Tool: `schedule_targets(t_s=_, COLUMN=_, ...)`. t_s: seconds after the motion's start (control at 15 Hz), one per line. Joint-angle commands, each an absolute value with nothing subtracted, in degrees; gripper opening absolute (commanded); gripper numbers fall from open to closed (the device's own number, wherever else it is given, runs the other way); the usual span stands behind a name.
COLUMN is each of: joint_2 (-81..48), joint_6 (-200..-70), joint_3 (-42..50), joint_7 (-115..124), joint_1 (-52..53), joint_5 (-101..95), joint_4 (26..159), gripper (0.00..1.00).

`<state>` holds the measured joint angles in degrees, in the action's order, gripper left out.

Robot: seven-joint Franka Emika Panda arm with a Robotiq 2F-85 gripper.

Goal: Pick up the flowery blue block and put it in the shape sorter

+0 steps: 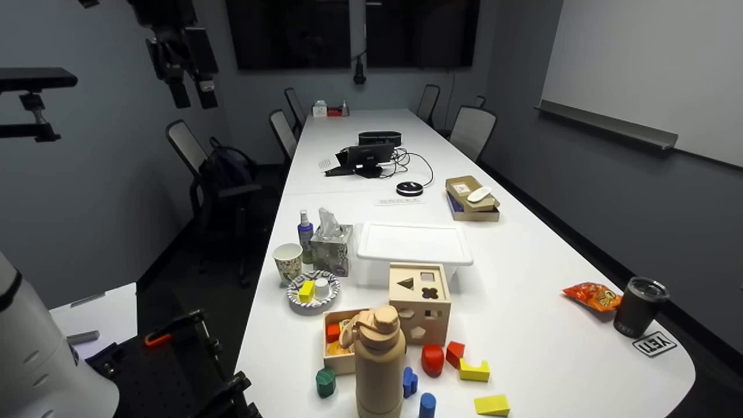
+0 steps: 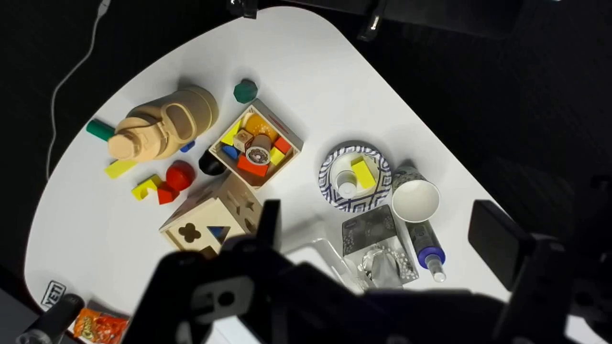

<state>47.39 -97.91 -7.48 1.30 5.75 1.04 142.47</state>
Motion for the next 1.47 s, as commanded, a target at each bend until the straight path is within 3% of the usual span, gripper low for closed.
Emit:
schedule_targets(t_s=0.0, joint_2=40.02, joint_6=-98.59, joint_3=-3.98, joint_7=-0.25, joint_1=3.94, joint_5=0.13, joint_4=139.38, gripper=1.0)
schedule_targets(t_s=0.8, joint_2=2.62, joint_6=-111.91, joint_3=11.64, joint_7=-6.81, joint_1=-6.05, joint_5=2.13, joint_4=121.65, gripper=1.0)
schedule_targets(t_s=1.4, joint_2=-23.98, joint_6=-108.19, joint_3=10.58, joint_7=-13.56, joint_1=-13.58, joint_5=11.62, joint_4=103.35, gripper=1.0)
